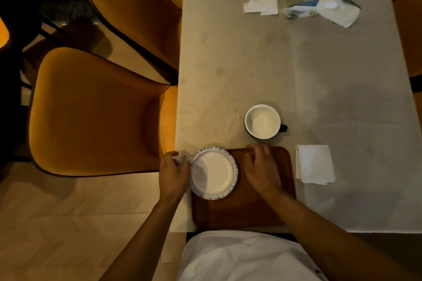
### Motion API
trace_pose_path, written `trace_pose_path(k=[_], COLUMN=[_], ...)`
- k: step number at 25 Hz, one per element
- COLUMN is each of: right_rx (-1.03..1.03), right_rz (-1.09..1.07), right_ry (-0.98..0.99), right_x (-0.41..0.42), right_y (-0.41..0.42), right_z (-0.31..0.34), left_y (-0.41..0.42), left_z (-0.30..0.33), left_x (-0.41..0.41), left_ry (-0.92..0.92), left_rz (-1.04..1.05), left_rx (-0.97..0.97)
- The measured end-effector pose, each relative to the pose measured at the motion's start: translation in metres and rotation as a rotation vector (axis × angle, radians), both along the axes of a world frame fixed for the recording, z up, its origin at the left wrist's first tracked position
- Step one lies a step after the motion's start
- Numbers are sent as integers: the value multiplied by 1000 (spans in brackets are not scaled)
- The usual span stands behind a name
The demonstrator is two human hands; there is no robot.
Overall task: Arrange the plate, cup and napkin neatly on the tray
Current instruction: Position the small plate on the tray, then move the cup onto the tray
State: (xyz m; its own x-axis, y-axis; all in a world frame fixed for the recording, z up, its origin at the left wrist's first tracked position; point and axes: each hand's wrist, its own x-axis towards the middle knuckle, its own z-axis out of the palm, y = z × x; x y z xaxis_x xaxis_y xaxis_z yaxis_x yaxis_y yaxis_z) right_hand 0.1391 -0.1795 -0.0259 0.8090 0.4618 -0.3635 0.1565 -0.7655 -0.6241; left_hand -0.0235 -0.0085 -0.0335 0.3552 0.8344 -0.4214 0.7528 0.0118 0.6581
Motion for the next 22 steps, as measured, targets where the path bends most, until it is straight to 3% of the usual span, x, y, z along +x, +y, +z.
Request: trace_pose_path(k=[3,5,7,9,12,15,22], right_rx=[115,115,65,113,148,169,306], right_rz=[-277,-382,-295,-197,-165,-181,-134], right_ry=[-214,-132,28,192,181,171,445], right_x=[49,83,104,113,113,113,106], right_y=[-7,-8,-4,-3,-5,-5,-49], right_z=[10,9,3,0,-2,0,9], left_y=[7,2,-6,-16,-27,-31,-53], left_z=[8,13,16,12,10,14,41], left_x=[59,111,156,188,204,202,166], left_ry=[-71,-123,-200,-210,-239,-216,-207], left_rz=[-153,-223,-186,-169,-131,-174,-117], left_rx=[48,-107,-427,-568,-601,-517,-625])
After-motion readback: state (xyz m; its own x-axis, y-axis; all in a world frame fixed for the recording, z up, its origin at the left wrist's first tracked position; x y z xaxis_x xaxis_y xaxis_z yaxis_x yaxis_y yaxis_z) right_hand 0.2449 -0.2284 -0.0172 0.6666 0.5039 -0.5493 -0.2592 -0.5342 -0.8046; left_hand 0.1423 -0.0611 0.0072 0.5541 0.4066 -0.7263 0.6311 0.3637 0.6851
